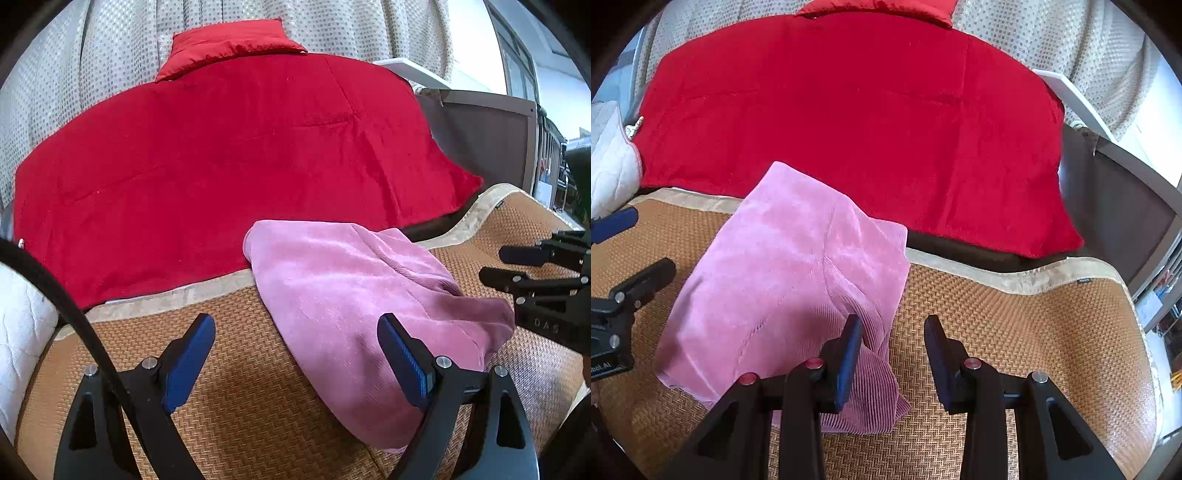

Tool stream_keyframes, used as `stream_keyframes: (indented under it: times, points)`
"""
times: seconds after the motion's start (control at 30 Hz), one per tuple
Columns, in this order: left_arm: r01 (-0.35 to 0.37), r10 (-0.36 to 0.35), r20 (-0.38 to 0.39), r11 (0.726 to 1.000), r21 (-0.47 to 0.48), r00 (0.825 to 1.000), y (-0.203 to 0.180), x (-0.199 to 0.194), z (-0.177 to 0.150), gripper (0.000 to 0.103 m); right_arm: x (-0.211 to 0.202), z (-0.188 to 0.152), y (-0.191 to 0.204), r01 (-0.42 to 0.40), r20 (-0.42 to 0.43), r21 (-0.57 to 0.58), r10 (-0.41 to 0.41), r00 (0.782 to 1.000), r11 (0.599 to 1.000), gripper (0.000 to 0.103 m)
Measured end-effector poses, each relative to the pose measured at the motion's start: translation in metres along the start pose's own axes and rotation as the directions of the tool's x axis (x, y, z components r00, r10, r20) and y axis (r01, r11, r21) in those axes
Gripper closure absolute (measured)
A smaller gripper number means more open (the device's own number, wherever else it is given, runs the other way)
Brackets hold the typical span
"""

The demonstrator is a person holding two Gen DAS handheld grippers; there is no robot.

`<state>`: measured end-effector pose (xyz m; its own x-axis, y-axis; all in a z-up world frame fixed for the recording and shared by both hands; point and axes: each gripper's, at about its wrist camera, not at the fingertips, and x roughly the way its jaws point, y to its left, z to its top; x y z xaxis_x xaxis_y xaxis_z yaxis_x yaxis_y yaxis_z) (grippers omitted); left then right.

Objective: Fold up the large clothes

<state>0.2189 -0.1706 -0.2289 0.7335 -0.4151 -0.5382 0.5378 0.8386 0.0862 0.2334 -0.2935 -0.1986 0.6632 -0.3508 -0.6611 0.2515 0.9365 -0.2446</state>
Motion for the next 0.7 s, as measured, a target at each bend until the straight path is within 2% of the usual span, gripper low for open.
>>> stream_keyframes:
  times: [0.13, 0.23, 0.27, 0.37, 0.47, 0.53, 0.6, 0.63, 0.67, 0.7]
  points:
    - [0.013, -0.014, -0.029, 0.999, -0.042, 0.999, 0.006, 0.009, 0.002, 0.013, 0.009, 0.0, -0.012, -0.072, -0.02, 0.063, 0.073, 0.997, 0.995, 0.064]
    - [0.034, -0.04, -0.068, 0.996, -0.078, 0.997, 0.012, 0.019, 0.002, 0.013, 0.02, 0.0, -0.031, -0.167, -0.024, 0.162, 0.173, 0.985, 0.973, 0.064]
    - [0.029, -0.035, -0.089, 0.997, -0.074, 0.995, 0.011, 0.024, 0.0, 0.013, 0.025, 0.001, -0.039, -0.213, -0.016, 0.196, 0.22, 0.975, 0.957, 0.064]
    - [-0.001, -0.002, -0.165, 1.0, -0.018, 0.986, 0.004, 0.042, -0.009, 0.013, 0.042, 0.0, -0.044, -0.268, -0.062, 0.236, 0.289, 0.955, 0.934, 0.064]
    - [-0.001, 0.0, -0.156, 1.0, -0.007, 0.988, 0.003, 0.041, -0.008, 0.013, 0.066, -0.006, -0.034, -0.309, -0.157, 0.236, 0.35, 0.923, 0.921, 0.064]
    - [-0.012, 0.011, -0.139, 1.0, -0.002, 0.99, 0.004, 0.038, -0.003, 0.013, 0.071, -0.003, -0.033, -0.316, -0.166, 0.241, 0.36, 0.918, 0.918, 0.064]
    - [-0.008, 0.004, -0.125, 1.0, -0.029, 0.992, 0.011, 0.036, 0.0, 0.013, 0.069, 0.007, -0.043, -0.338, -0.132, 0.275, 0.384, 0.914, 0.9, 0.064]
    - [0.005, -0.011, -0.124, 0.999, -0.05, 0.992, 0.016, 0.037, 0.001, 0.013, 0.069, 0.011, -0.051, -0.358, -0.104, 0.312, 0.406, 0.908, 0.88, 0.063]
    - [0.024, -0.033, -0.124, 0.997, -0.076, 0.992, 0.021, 0.038, 0.002, 0.013, 0.07, 0.013, -0.056, -0.371, -0.089, 0.336, 0.422, 0.902, 0.866, 0.048]
    - [0.039, -0.052, -0.127, 0.995, -0.097, 0.991, 0.025, 0.04, 0.003, 0.013, 0.073, 0.015, -0.063, -0.393, -0.067, 0.372, 0.447, 0.892, 0.841, 0.04]
